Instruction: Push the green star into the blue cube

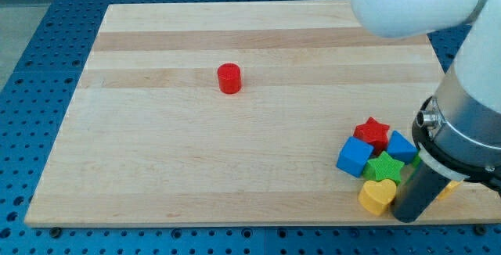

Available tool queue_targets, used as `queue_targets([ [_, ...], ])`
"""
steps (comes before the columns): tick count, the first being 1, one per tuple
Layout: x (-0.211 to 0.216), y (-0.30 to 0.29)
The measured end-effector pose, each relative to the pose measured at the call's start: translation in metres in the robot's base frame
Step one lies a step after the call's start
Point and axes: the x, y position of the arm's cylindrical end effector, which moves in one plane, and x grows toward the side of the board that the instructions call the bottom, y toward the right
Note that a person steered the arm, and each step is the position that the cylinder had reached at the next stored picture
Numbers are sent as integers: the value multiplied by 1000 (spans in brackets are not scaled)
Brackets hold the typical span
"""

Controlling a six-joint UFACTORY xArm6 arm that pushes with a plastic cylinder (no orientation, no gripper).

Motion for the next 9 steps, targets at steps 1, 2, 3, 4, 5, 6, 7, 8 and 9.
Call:
queue_targets([
  [1, 1, 0],
  [2, 1, -9],
  [3, 1, -31],
  [4, 0, -72],
  [5, 0, -95],
  [6, 0, -92],
  [7, 1, -88],
  [8, 1, -73],
  [9, 1, -65],
])
